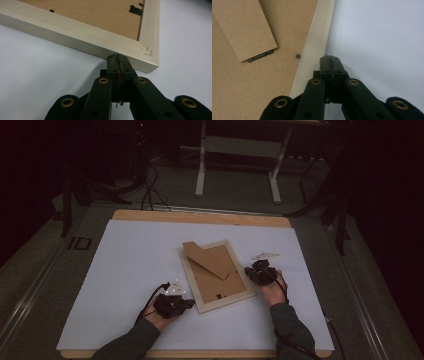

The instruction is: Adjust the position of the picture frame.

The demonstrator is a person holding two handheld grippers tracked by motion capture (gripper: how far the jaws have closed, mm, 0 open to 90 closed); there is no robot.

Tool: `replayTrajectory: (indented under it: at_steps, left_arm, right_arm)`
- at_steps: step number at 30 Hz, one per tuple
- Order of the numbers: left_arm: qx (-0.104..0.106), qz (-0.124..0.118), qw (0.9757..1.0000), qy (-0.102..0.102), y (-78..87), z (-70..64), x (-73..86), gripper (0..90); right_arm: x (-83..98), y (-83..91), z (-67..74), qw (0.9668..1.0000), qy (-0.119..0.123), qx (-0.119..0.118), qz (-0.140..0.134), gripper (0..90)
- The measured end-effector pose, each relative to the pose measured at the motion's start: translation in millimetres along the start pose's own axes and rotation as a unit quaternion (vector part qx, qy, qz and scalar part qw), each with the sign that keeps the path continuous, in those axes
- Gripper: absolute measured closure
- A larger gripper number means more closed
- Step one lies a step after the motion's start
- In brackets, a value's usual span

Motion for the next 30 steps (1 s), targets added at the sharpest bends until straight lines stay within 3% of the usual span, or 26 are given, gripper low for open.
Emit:
replayTrajectory:
  at_steps: [13,18,30]
  left_arm:
    - [0.031,0.008,0.9993,-0.019,-7.2,-20.7,-0.9,90.0]
    - [0.02,0.007,0.9992,-0.034,-8.5,-27.4,-0.8,90.0]
    - [0.027,0.005,0.999,-0.035,-10.3,-32.9,-0.1,90.0]
  right_arm:
    - [-2.4,-4.5,-3.1,0.9999,-0.006,0.005,0.012,90.0]
    - [-5.8,-8.7,-0.8,0.9996,0.004,0.014,0.024,90.0]
    - [-18.8,-25.5,5.6,0.9992,0.011,0.021,0.031,90.0]
Point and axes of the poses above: each handheld gripper's, and its own axes: y roughly backward along the jaws, x roughly out of its underside, z roughly to its left, the point moved 3 cm from there along -y, roughly forward along the jaws, and after that the axes turned 10 degrees about -z, right-handed, at the moved point
